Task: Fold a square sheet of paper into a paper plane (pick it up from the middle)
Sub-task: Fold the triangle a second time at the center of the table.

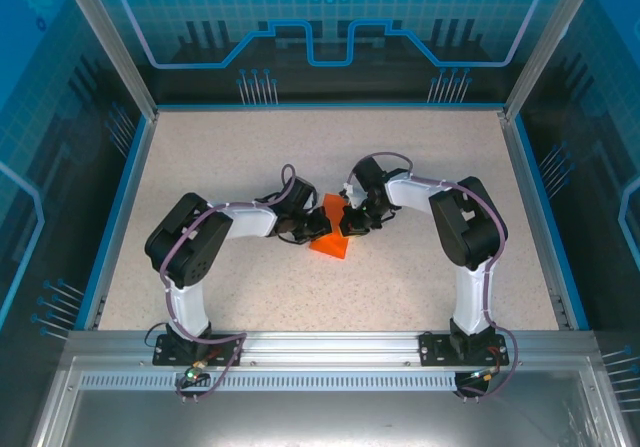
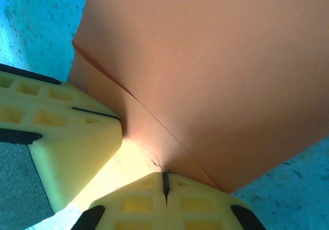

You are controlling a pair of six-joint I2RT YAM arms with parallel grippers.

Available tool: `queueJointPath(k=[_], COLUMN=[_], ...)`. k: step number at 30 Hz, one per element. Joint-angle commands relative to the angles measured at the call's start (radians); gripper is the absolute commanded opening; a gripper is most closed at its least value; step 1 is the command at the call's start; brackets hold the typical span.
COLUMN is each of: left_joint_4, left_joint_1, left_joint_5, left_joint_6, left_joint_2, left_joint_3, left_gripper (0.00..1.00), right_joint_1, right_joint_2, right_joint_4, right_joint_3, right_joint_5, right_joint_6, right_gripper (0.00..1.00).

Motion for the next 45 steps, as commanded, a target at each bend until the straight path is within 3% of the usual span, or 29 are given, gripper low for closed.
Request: queueJointPath(k=[1,8,16,23,30,45], left_joint_4=[-0.119,-0.118,-0.131,0.031,0.057,0.085], left_joint_1=[0.037,0.108,0.126,0.071,0.011,0.005], left_joint_5=[-0.199,-0.199,-0.166,0.007,0.038,-0.033], left_joint_6=[-0.014,-0.010,0.051,0.020,-0.011,-0.062], left_joint_2=[0.020,0.016,-0.081,-0.144,-0.036,-0.006], left_joint_3=[0.021,0.015,0.022,-0.036,-0.008,-0.098], left_gripper=[0.00,0.00,0.00,0.00,0.00,0.00], right_joint_1=[-0.023,-0.021,-0.020,-0.020,-0.020,-0.013], right_joint_2=[0.107,0.107,0.093,0.081,0.062,-0.149], right_joint_4=[-0.099,-0.100,-0.089,-0.076,-0.063,0.045], right_joint_3=[-0.050,-0.050,-0.051,-0.051,-0.051,-0.043], right_joint_5=[0.300,0.301,0.266,0.220,0.178,-0.133], right_joint_6=[-0.004,-0.005,-0.006,-0.005,-0.007,-0.033], right_gripper=[0.05,0.05,0.05,0.05,0.05,0.07])
